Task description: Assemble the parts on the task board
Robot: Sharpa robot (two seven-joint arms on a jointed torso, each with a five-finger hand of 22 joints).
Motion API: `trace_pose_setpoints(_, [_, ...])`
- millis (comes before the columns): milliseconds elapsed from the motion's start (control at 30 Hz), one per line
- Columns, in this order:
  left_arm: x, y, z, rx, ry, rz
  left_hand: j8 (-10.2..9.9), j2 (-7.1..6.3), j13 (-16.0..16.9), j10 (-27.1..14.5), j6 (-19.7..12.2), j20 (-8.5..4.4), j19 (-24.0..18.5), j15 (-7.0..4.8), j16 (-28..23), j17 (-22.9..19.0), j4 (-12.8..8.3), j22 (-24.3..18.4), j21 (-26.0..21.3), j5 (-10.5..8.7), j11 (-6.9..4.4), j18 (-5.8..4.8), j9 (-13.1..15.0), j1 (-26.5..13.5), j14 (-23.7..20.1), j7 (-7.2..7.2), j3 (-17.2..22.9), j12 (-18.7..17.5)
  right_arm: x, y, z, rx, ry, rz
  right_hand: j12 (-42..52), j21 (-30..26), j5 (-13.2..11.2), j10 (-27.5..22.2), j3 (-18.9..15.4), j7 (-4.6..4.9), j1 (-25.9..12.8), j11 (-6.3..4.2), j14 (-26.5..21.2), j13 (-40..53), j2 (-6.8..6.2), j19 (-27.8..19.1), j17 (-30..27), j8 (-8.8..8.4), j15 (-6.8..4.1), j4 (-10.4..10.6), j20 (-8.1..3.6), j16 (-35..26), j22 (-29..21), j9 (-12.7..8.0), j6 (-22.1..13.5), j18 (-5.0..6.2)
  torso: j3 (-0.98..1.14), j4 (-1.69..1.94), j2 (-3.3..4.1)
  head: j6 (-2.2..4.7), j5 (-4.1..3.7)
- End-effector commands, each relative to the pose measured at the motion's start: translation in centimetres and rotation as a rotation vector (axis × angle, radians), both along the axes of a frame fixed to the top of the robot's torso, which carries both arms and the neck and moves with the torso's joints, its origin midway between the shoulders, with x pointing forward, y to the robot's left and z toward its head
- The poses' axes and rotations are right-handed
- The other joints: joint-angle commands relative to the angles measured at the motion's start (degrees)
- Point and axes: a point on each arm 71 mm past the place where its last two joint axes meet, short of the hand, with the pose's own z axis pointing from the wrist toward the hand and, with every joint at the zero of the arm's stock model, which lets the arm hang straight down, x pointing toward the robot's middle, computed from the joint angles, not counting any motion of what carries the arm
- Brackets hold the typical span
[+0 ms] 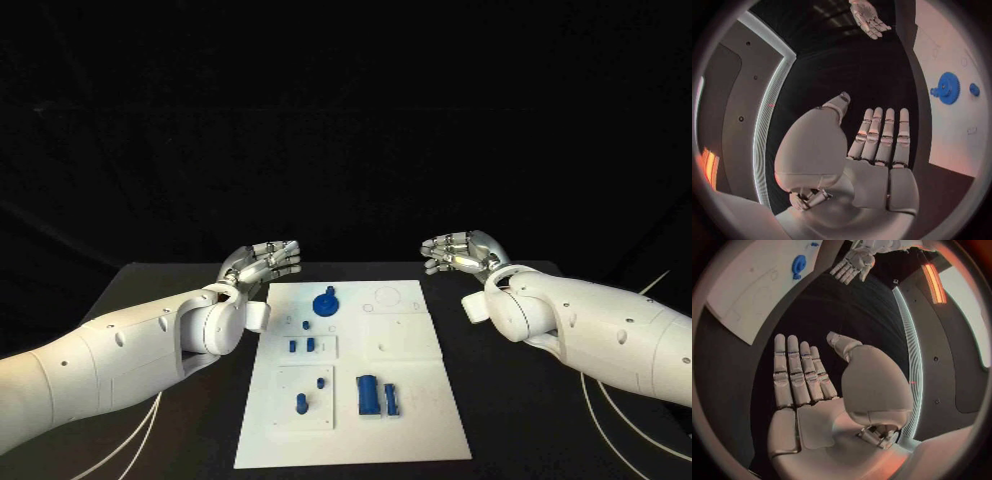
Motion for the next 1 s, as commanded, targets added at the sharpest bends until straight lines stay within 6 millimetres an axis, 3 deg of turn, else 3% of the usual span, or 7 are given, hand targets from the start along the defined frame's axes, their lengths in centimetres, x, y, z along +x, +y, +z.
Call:
trace_pose_setpoints(33, [0.4,0.4,-0.2,-0.030,-0.029,0.078,-0.31,0.88,-0.05,-1.15,-0.22,0.20,-1.12,-0.02,-1.55,-1.06,0.23,-2.17,-0.25,-0.08,-0.32,0.28,-0.62,0.34,-1.39,-0.25,-1.57,-0.19,0.3,0.5,0.2,0.119,-0.023,0.062,-0.81,-1.67,0.57,-0.30,-0.79,0.59,-0.04,0.73,-1.64,-2.48,0.84,-0.99,-1.77,-0.29,0.68,-0.16,0.77,-2.59,-2.86,-1.32,-0.06,0.49,0.29,-0.25,-0.91,1.19,0.59])
trace_pose_setpoints(67, [0.2,0.1,-0.3,-0.003,0.000,0.016,-9.30,8.44,-3.67,-51.20,-45.22,-16.11,-37.30,-7.45,-13.13,-12.13,-11.08,-34.00,-3.71,-5.84,-6.27,-9.72,-17.26,-22.67,-41.50,-8.45,-14.23,-3.77,0.2,0.0,0.0,0.019,-0.004,0.004,-4.47,-5.41,-8.67,-56.06,-29.31,-11.87,-20.70,-9.55,-54.86,-14.66,10.25,-53.38,-26.33,-6.41,-7.64,-2.07,-13.46,-13.77,-37.88,-27.51,-50.98,-9.75,0.02,-0.07,-0.25,0.47,0.19])
trace_pose_setpoints(233, [-0.1,-0.4,0.0,0.005,-0.006,0.023,-9.30,8.44,-3.67,-51.20,-45.22,-16.11,-37.30,-7.45,-13.13,-12.13,-11.08,-34.00,-3.71,-5.84,-6.27,-9.72,-17.26,-30.46,-41.50,-8.45,-14.23,-3.77,-0.2,0.3,0.1,0.042,-0.012,-0.008,-4.47,-5.41,-8.67,-56.06,-29.31,-11.87,-27.74,-9.55,-54.86,-14.66,10.25,-53.38,-26.33,-6.41,-7.64,-2.07,-13.46,-13.77,-37.88,-27.51,-50.98,-9.75,0.18,0.79,-0.34,1.21,-0.35])
trace_pose_setpoints(267, [-0.2,-0.6,0.1,0.008,-0.008,0.026,-9.30,8.44,-3.67,-51.20,-45.22,-16.11,-37.30,-7.45,-13.13,-12.13,-11.08,-34.00,-3.71,-5.84,-6.27,-9.72,-17.26,-32.36,-41.50,-8.45,-14.23,-3.77,-0.4,0.5,0.1,0.051,-0.015,-0.013,-4.47,-5.41,-8.67,-56.06,-29.31,-11.87,-68.61,-9.55,-54.86,-14.66,10.25,-53.38,-26.33,-6.41,-7.64,-2.07,-13.46,-13.77,-37.88,-27.51,-50.98,-9.75,0.24,1.13,-0.37,1.51,-0.56])
trace_pose_setpoints(300, [-0.3,-0.8,0.2,0.011,-0.011,0.029,-9.30,8.44,-3.67,-51.20,-45.22,-16.11,-37.30,-7.45,-13.13,-12.13,-11.08,-34.00,-3.71,-5.84,-6.27,-9.72,-17.26,-34.07,-41.50,-8.45,-14.23,-3.77,-0.6,0.6,0.1,0.061,-0.018,-0.018,-4.47,-5.41,-8.67,-56.06,-29.31,-11.87,-68.61,-9.55,-54.86,-14.66,10.25,-53.38,-26.33,-6.41,-7.64,-2.07,-13.46,-13.77,-37.88,-27.51,-50.98,-9.75,0.31,1.53,-0.41,1.86,-0.81])
trace_pose_setpoints(333, [-0.5,-1.2,0.4,0.017,-0.016,0.035,-9.30,8.44,-3.67,-51.20,-45.22,-16.11,-37.30,-7.45,-13.13,-12.13,-11.08,-34.00,-3.71,-5.84,-6.27,-9.72,-17.26,-76.15,-41.50,-8.45,-14.23,-3.77,-1.0,0.9,0.2,0.078,-0.023,-0.028,-4.47,-5.41,-8.67,-56.06,-29.31,-11.87,-68.61,-9.55,-54.86,-14.66,10.25,-53.38,-26.33,-6.41,-7.64,-2.07,-13.46,-13.77,-37.88,-27.51,-50.98,-9.75,0.44,2.23,-0.48,2.46,-1.25])
trace_pose_setpoints(1000, [-4.6,-6.7,4.5,0.113,-0.116,0.138,-9.30,8.44,-3.67,-51.20,-45.22,-16.11,-37.30,-7.45,-13.13,-12.13,-11.08,-34.00,-3.71,-5.84,-6.27,-9.72,-17.26,-76.15,-41.50,-8.45,-14.23,-3.77,-7.7,4.0,2.5,0.298,-0.066,-0.204,-4.47,-5.41,-8.67,-56.06,-29.31,-11.87,-68.61,-9.55,-54.86,-14.66,10.25,-53.38,-26.33,-6.41,-7.64,-2.07,-13.46,-13.77,-37.88,-27.51,-50.98,-9.75,0.82,4.31,-0.69,4.27,-2.55])
